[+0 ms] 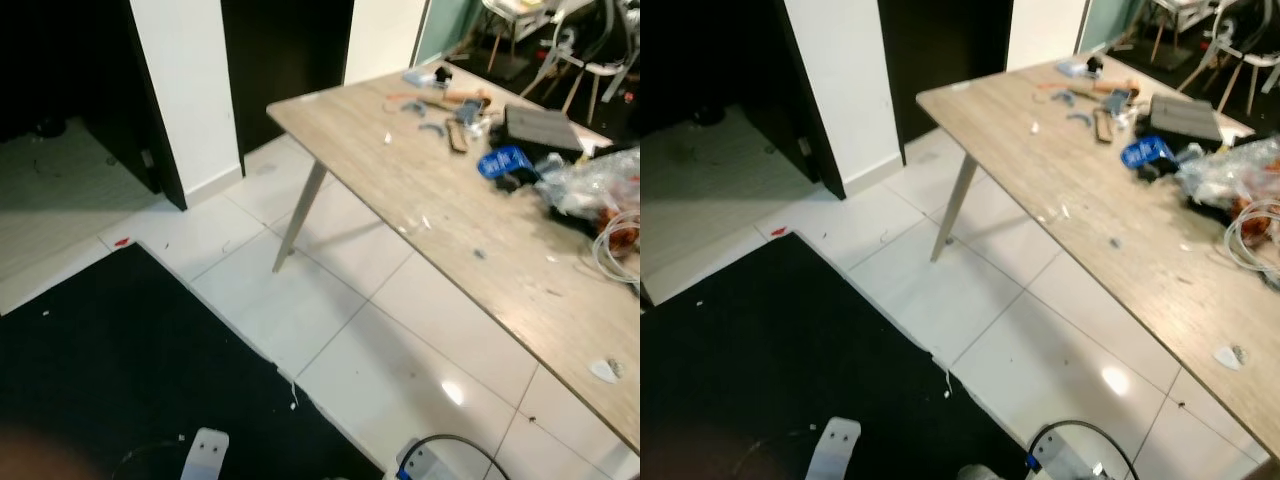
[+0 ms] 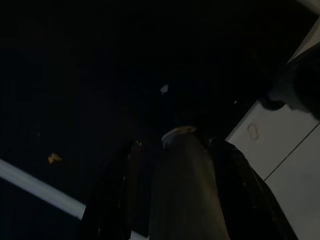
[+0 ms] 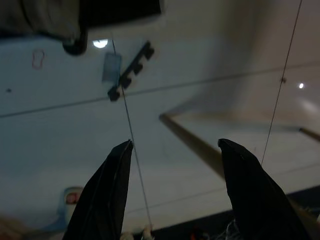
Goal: Picking trash to rubbish bin
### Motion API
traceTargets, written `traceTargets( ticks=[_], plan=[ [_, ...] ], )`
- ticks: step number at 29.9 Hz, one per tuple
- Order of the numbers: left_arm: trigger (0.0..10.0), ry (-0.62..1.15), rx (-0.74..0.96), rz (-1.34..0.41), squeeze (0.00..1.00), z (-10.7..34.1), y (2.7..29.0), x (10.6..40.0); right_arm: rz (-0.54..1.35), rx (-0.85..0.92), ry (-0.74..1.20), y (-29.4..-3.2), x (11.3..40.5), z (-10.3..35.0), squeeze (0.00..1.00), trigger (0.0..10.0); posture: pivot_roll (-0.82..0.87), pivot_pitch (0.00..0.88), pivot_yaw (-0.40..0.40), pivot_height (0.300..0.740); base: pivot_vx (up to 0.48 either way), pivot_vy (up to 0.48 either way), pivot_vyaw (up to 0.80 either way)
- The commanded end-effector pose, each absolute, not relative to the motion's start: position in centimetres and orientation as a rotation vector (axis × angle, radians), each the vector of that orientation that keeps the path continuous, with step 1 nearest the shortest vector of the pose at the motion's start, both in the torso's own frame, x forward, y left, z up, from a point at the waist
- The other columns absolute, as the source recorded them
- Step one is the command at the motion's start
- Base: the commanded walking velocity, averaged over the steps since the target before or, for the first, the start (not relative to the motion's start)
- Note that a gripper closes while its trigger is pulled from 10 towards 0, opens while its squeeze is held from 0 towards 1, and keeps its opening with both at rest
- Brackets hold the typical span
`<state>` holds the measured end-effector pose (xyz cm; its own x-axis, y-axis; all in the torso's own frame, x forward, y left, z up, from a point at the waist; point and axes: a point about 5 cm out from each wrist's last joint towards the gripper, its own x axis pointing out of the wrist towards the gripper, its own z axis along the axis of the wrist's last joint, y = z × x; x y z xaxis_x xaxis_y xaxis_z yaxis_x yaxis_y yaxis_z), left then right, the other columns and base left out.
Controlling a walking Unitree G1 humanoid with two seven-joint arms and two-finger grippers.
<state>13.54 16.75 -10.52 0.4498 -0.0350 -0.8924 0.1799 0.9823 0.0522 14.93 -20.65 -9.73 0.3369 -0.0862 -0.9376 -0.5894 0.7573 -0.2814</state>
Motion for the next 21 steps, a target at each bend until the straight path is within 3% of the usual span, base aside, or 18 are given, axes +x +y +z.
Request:
traceTargets(
  ticks=[1, 21],
  plan=[
    [10.0, 1.141, 0.16, -0.138, 0.0, -10.91, 16.94, 12.39, 0.365, -0.668, 1.201, -20.56, 14.8, -9.8, 0.0, 10.0, -0.01, 0.02, 0.017, 0.74, 0.0, 0.0, 0.0],
    [10.0, 1.145, 0.175, -0.162, 0.0, -10.92, 16.9, 12.36, 0.373, -0.673, 1.201, -20.64, 14.55, -9.87, 0.0, 10.0, -0.02, 0.021, 0.02, 0.74, 0.247, 0.0, 0.0]
  ],
)
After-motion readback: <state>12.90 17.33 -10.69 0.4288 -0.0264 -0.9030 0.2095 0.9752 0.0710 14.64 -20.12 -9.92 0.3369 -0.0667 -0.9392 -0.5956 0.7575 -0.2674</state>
